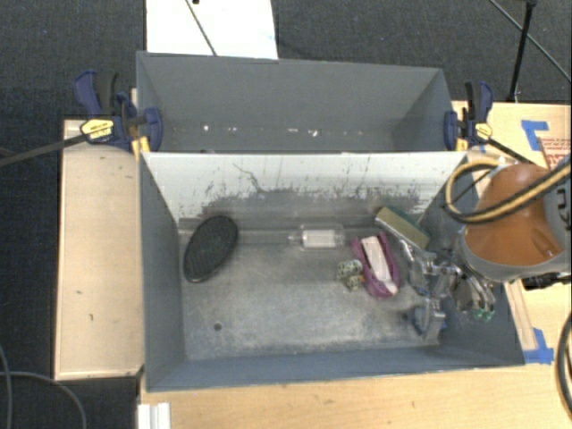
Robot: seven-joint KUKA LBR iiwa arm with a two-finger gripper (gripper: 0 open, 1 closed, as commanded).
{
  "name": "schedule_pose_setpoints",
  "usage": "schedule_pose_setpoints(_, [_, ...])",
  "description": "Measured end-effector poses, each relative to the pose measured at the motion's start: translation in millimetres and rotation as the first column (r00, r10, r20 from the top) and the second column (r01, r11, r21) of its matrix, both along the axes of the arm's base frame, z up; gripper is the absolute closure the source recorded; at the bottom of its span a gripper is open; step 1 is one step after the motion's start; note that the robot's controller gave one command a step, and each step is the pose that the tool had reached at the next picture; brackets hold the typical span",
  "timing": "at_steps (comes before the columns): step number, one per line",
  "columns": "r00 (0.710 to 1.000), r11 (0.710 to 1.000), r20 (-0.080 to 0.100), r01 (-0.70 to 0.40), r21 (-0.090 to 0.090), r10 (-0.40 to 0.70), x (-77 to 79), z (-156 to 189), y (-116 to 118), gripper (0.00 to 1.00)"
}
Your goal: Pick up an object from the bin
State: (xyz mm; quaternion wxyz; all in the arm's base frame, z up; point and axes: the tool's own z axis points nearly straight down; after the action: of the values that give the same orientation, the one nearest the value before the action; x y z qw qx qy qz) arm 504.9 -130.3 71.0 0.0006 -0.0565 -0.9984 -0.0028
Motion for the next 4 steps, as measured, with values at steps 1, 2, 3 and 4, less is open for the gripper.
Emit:
schedule_pose_setpoints(1, [0.999, 0.999, 0.001, -0.032, -0.006, 0.032, -28.0, 31, -20, 0.0])
schedule_pose_setpoints(2, [0.999, 0.999, -0.002, 0.045, -0.004, -0.045, -28.9, 29, -2, 0.0])
schedule_pose_setpoints(3, [0.999, 0.999, 0.003, 0.04, -0.004, -0.04, -26.1, 0, -5, 0.0])
schedule_pose_setpoints(4, [0.999, 0.999, 0.003, 0.034, -0.005, -0.034, -25.6, 1, -5, 0.0])
